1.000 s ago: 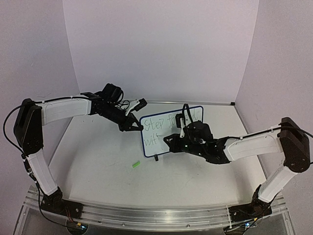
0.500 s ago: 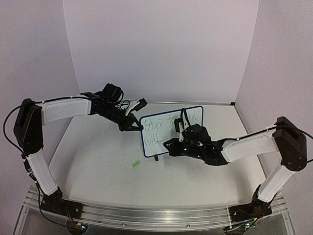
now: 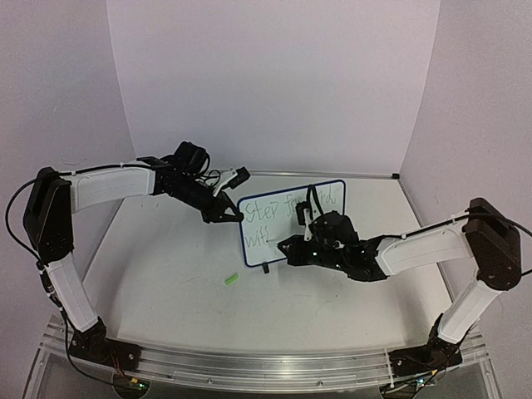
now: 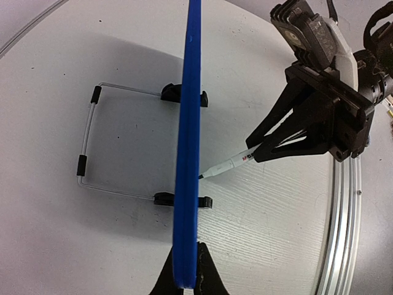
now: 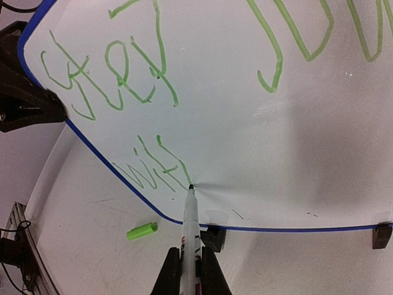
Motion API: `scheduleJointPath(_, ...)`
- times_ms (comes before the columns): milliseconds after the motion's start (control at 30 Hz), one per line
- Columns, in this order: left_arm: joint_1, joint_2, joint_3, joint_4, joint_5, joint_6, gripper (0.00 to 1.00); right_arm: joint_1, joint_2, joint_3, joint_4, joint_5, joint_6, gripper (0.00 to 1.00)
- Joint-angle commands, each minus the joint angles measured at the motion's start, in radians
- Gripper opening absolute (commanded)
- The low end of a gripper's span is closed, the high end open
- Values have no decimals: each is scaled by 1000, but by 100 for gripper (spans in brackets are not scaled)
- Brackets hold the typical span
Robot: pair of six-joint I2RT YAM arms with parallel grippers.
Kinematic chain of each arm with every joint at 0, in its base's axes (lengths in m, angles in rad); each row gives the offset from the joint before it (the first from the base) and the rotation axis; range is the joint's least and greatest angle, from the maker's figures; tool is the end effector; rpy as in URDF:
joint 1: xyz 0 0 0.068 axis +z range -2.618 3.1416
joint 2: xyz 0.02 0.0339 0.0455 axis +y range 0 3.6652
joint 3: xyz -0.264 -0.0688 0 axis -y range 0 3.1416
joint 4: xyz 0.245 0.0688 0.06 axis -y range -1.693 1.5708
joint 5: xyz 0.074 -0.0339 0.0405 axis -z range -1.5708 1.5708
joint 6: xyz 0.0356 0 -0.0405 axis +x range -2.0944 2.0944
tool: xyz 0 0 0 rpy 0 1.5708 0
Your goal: Write a sentence on the whiteboard
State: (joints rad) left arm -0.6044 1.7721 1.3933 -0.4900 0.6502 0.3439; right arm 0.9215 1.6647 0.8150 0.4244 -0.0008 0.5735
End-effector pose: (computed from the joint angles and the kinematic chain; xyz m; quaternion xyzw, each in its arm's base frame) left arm 0.3076 -0.2386 0.2592 0.5040 0.7415 -0.3397 0.2841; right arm 0.2124 0.2799 0.1867 -0.1457 0.8277 0.3687 0.3972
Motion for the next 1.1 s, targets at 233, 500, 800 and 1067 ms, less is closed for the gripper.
scheduleJointPath(233, -14, 17, 21, -50, -38, 23, 0, -6, -73, 21, 17, 63, -3, 0)
scheduleJointPath(500, -14, 16, 21, -51, -38, 24, 0, -6, -67, 8, 15, 89, 11, 0)
scheduleJointPath(800, -14, 15, 21, -50, -37, 23, 0, -6, -83, -19, 11, 116, 23, 0)
scheduleJointPath(1067, -14, 16, 21, -51, -38, 23, 0, -7, -72, -28, 3, 111, 25, 0)
